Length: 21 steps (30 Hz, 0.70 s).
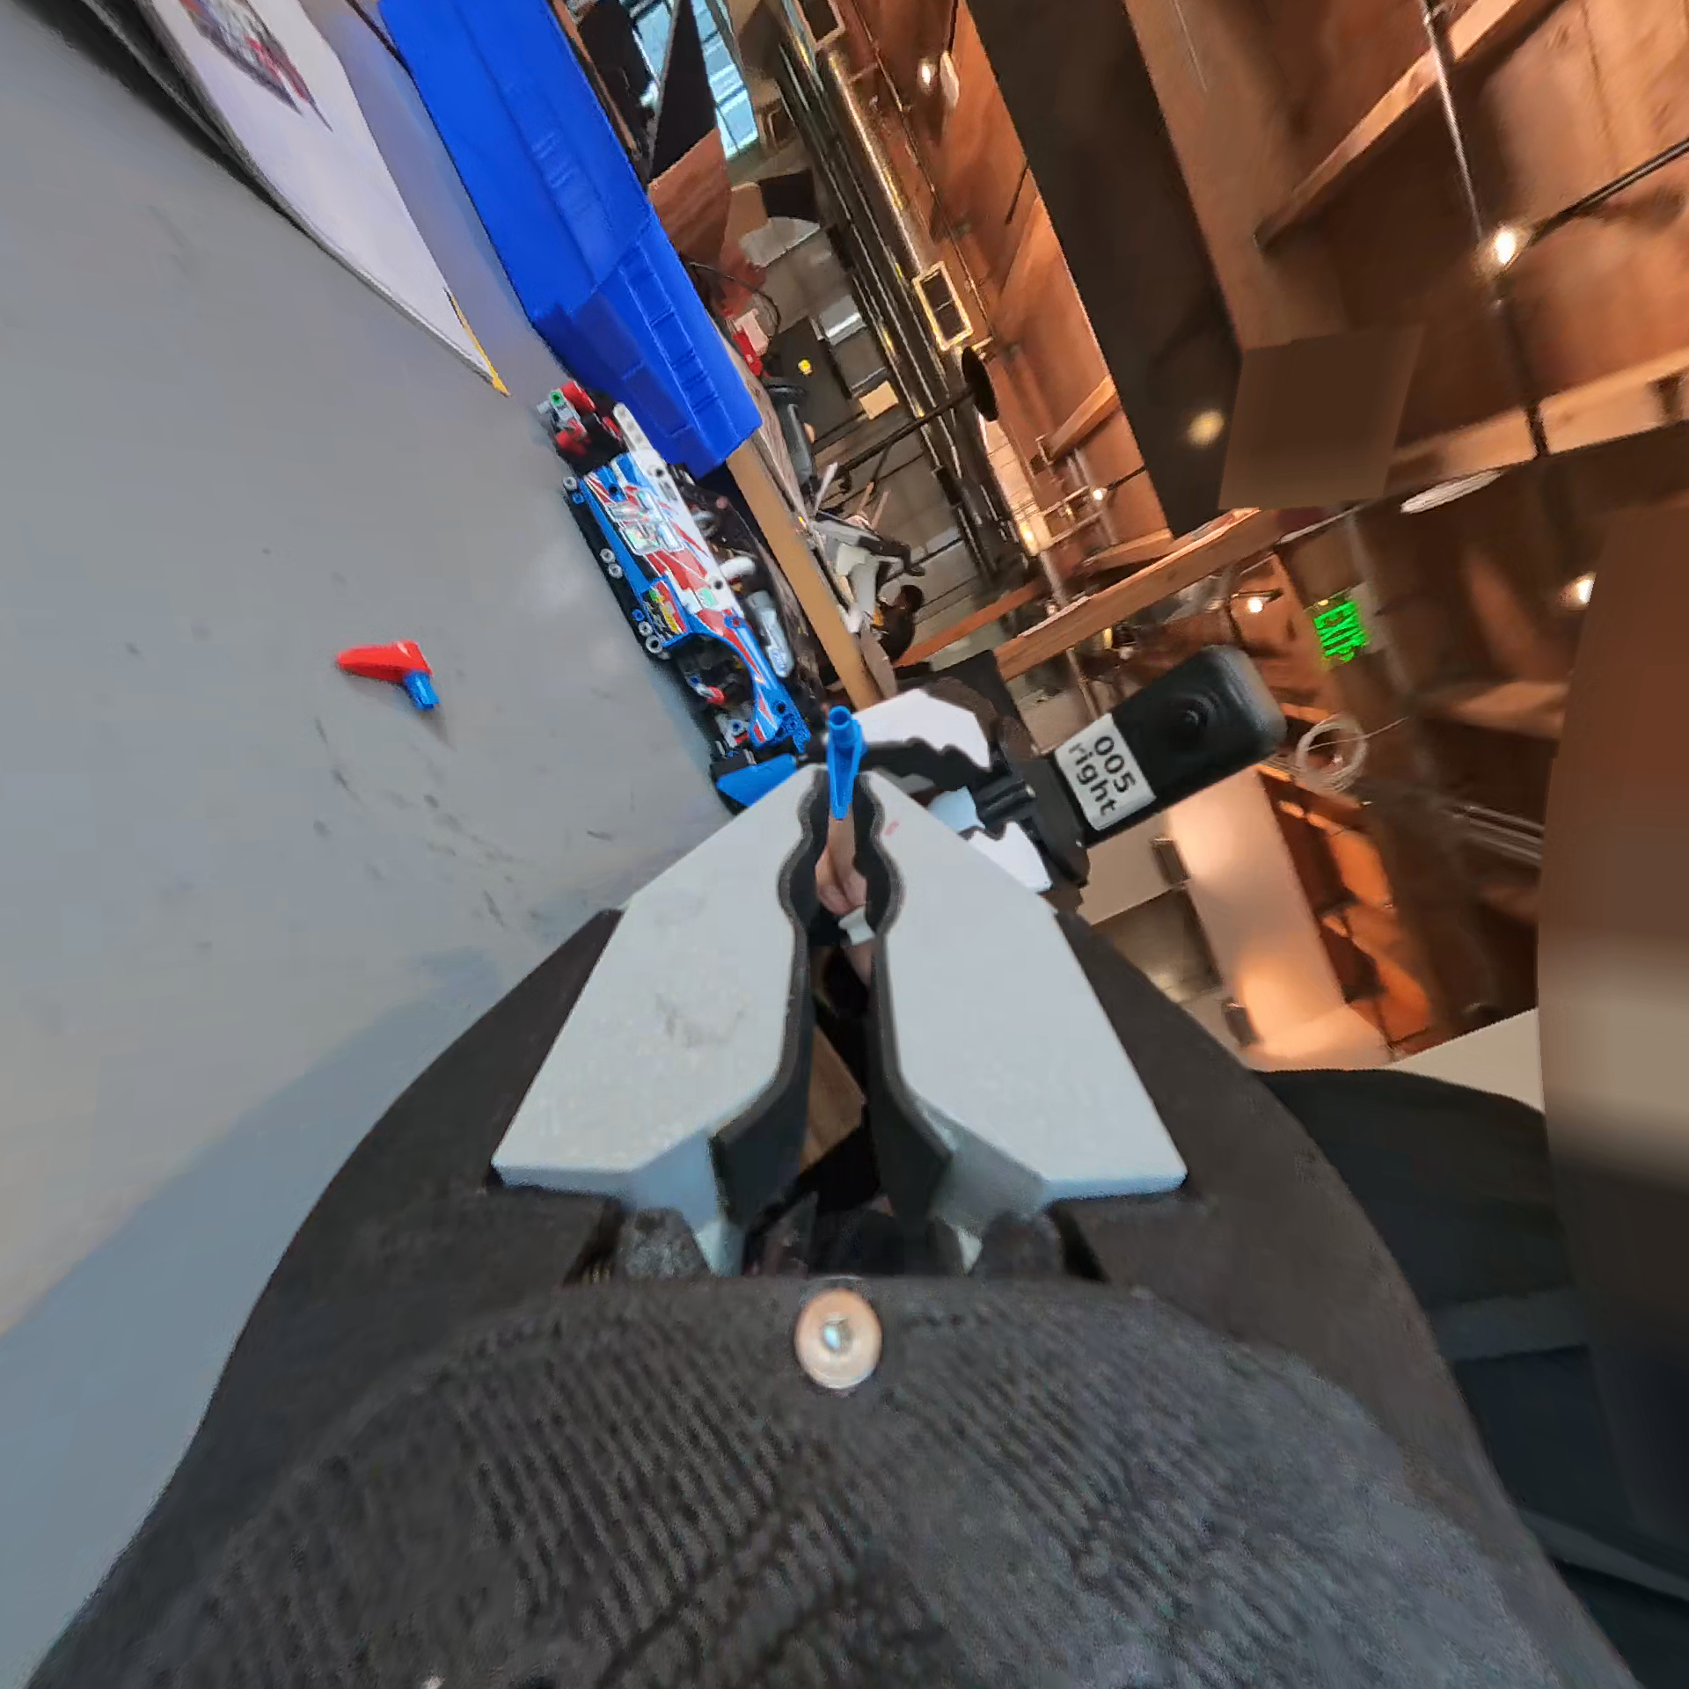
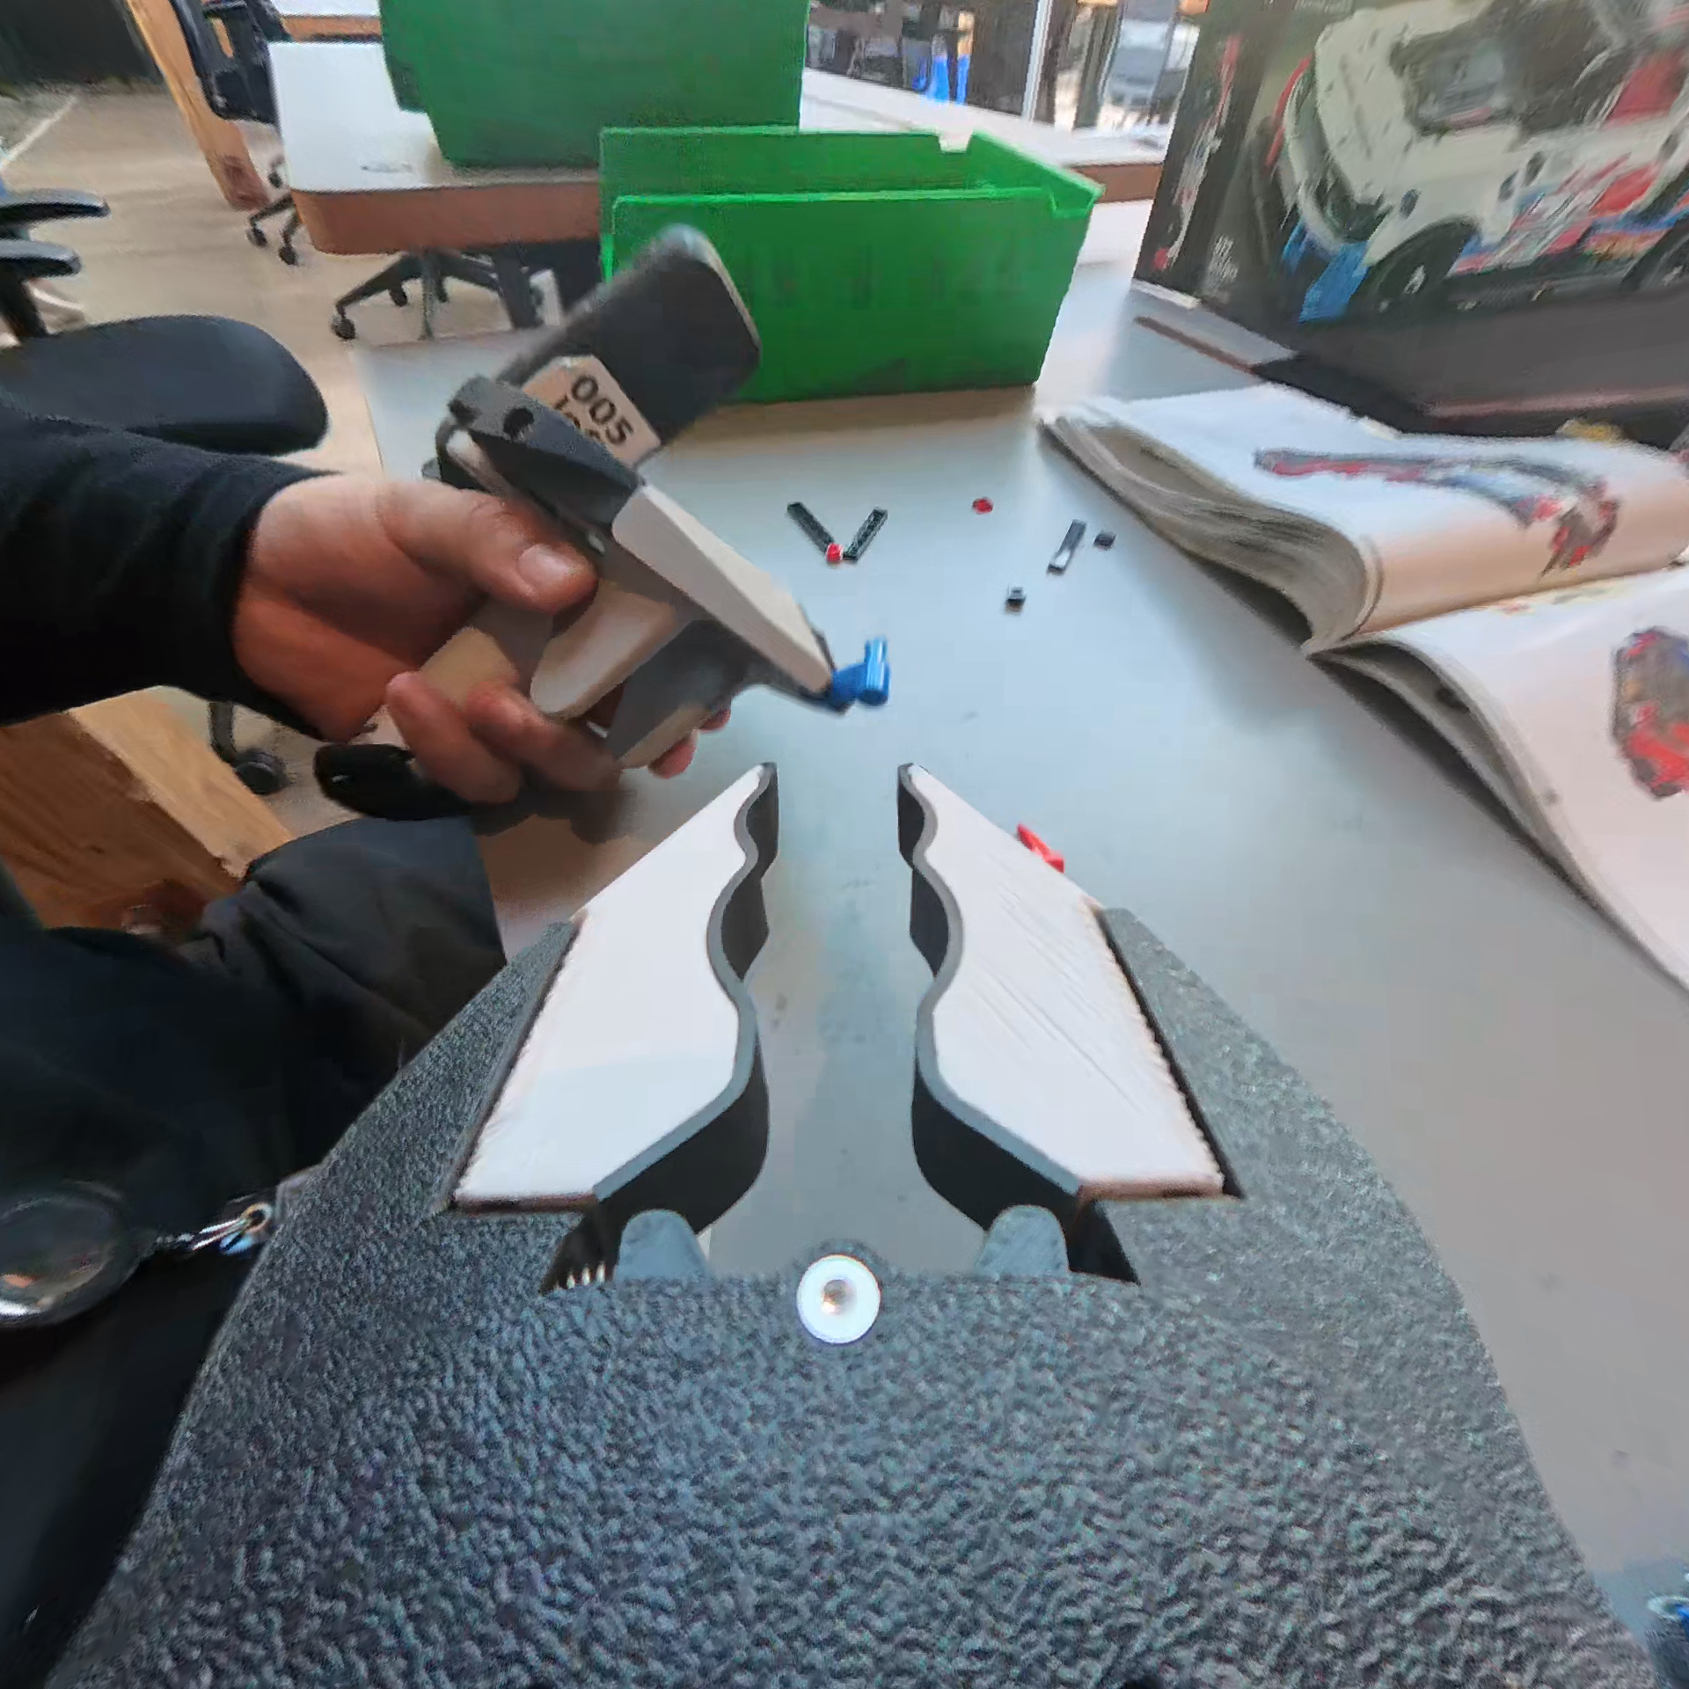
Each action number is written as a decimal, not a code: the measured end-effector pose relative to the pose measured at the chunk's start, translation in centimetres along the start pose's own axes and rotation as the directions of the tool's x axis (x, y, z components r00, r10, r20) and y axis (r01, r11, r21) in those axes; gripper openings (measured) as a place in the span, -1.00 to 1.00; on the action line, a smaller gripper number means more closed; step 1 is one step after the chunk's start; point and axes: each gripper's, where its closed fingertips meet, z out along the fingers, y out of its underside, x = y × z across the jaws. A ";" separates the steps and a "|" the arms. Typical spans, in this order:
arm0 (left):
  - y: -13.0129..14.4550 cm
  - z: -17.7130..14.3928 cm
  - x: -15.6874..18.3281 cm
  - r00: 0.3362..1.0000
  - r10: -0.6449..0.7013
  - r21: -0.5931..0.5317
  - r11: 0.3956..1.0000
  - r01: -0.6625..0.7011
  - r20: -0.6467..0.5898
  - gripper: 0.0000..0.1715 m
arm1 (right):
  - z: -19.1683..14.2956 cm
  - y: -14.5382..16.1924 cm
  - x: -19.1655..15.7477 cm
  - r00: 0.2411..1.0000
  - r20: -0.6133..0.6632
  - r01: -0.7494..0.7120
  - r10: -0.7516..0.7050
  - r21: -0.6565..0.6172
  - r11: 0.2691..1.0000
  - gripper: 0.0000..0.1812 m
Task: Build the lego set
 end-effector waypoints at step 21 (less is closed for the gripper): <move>1.8 0.9 0.4 0.991 -0.132 0.033 0.991 0.131 0.014 -0.98 | 0.5 -0.1 -0.5 0.969 -0.135 0.206 -0.205 -0.001 0.978 -0.76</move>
